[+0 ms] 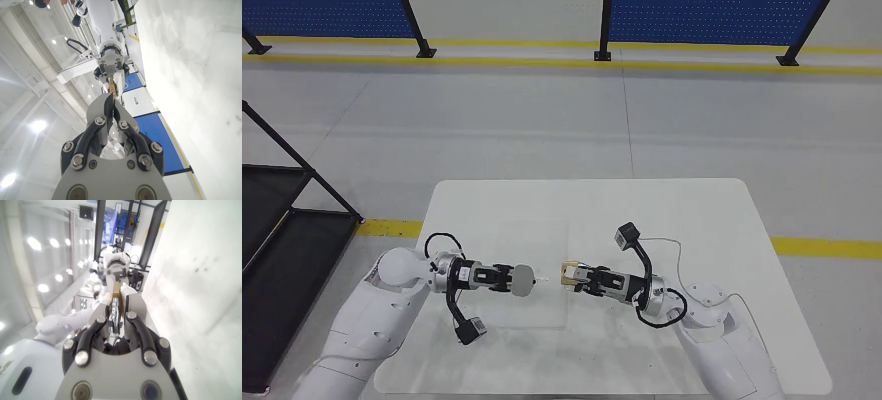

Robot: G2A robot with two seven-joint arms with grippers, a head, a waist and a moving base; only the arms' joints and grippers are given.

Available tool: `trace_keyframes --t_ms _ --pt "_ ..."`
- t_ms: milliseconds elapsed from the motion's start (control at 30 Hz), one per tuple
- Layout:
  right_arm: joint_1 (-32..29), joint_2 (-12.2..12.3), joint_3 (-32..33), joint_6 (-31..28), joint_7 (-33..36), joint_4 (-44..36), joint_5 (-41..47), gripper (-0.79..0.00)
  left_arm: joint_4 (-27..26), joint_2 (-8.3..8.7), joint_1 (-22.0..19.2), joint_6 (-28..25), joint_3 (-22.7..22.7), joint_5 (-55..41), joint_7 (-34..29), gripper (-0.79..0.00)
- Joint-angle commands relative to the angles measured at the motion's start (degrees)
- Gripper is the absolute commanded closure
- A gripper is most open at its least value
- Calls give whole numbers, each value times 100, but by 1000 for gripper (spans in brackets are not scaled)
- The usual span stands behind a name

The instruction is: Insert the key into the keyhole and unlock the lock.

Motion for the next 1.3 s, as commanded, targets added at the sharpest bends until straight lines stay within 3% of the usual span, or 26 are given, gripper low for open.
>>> trace_keyframes --t_ms 0,600,1267 --pt "0 0 0 0 0 0 0 0 46 -1 -48 1 50 -5 -12 0" --pt "-132 78 -101 -9 -380 -348 -768 0 116 29 -109 177 272 -23 -167 0" --pt "-107 112 -260 37 -451 -371 -691 0 160 73 -166 280 416 12 -331 0"
